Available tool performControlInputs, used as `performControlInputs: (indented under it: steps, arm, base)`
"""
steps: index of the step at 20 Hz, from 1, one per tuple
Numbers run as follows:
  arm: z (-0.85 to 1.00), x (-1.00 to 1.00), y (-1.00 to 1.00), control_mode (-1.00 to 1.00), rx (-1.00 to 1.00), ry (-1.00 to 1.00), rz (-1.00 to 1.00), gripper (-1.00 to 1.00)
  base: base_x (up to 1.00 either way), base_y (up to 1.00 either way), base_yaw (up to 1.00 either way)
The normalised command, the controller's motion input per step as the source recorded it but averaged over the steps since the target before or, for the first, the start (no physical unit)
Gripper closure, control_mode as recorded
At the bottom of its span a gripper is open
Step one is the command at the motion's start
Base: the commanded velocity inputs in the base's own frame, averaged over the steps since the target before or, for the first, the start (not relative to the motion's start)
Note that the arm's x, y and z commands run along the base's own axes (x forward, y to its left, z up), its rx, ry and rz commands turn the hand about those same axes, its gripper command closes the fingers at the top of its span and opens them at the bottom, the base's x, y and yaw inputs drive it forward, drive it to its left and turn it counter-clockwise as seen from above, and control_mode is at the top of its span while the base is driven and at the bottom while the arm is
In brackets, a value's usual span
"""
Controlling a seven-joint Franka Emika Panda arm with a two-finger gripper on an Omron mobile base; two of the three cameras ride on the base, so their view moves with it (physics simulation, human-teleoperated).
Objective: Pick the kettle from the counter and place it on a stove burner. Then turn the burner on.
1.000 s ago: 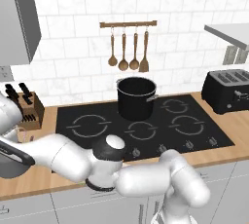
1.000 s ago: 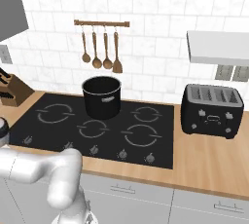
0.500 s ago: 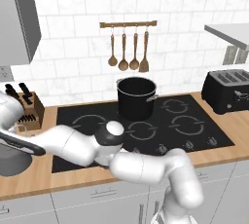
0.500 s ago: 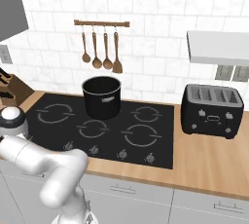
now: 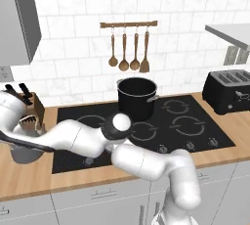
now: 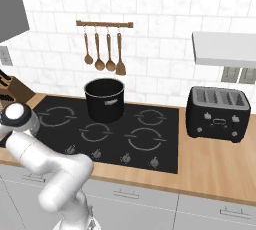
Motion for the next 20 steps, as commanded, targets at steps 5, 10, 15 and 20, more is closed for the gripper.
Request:
performControlInputs:
  steps: [5,10,15,20]
  arm:
    - [0.03,0.00,-0.22,-1.00,-0.06,-0.27,-0.60,1.00]
    - [0.00,-0.03,-0.23,-1.00,-0.07,-0.25,-0.60,1.00]
    - [0.08,-0.27,-0.32,-1.00,-0.01,-0.16,-0.57,1.00]
    - [0.38,-0.46,-0.42,-1.00,0.00,-0.08,-0.51,1.00]
  base:
    - [0.00,0.00,0.00]
    - [0.00,0.00,0.00]
    - [0.00,0.00,0.00]
    - [0.00,0.00,0.00]
